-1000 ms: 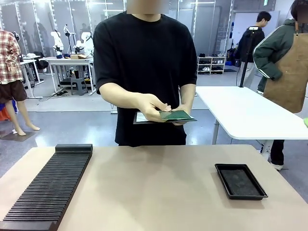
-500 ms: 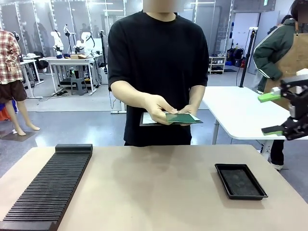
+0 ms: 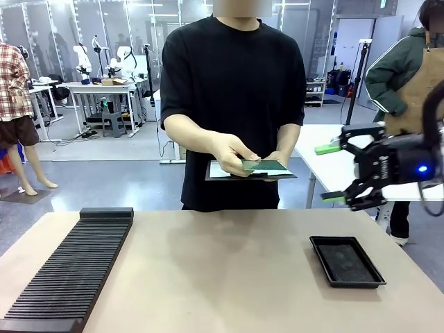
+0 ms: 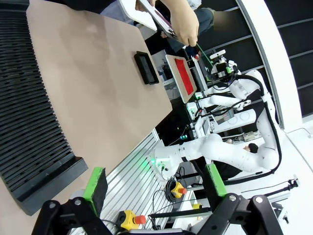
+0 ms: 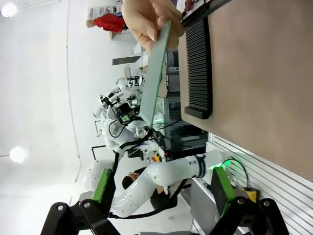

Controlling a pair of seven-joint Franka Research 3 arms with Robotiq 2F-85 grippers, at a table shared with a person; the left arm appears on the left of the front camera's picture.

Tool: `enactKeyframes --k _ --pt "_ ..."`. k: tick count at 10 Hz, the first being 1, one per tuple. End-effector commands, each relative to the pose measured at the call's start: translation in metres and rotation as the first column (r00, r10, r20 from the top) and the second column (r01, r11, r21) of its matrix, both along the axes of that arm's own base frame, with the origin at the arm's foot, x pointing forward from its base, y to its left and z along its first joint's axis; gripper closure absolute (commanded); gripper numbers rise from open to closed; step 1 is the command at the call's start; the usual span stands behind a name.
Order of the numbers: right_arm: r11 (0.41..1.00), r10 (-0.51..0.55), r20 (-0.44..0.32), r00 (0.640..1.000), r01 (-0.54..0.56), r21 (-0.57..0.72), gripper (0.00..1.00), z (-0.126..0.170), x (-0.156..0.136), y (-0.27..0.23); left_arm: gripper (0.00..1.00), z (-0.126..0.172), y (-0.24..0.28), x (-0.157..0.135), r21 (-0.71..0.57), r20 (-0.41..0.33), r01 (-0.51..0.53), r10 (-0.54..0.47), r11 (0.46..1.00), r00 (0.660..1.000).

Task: Inspect the PCB.
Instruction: Pick up the Blank PCB that the human is holding.

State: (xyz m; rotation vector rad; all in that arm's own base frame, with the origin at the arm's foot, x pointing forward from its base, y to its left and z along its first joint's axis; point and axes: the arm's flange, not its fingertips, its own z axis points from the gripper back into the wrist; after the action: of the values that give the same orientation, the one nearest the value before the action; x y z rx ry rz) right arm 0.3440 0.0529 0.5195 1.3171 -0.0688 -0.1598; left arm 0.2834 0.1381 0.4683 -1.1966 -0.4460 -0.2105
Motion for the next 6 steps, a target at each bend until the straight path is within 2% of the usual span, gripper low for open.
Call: enactKeyframes --k 1,3,6 --pt "0.998 -0.002 -0.043 0.999 0.005 0.068 0.00 -0.014 0.021 0.033 0.00 0.005 0.001 0.002 0.007 -0.015 0.003 -0.003 1.000 1.000" --pt "0.992 0.010 -0.068 0.998 -0.001 0.127 0.00 -0.022 0.038 0.048 0.00 0.005 0.001 0.002 0.007 -0.015 0.003 -0.003 1.000 1.000" --pt "0.990 0.040 -0.108 0.993 -0.025 0.135 0.00 -0.027 0.059 0.074 0.00 0.005 0.001 0.002 0.007 -0.015 0.003 -0.003 1.000 1.000"
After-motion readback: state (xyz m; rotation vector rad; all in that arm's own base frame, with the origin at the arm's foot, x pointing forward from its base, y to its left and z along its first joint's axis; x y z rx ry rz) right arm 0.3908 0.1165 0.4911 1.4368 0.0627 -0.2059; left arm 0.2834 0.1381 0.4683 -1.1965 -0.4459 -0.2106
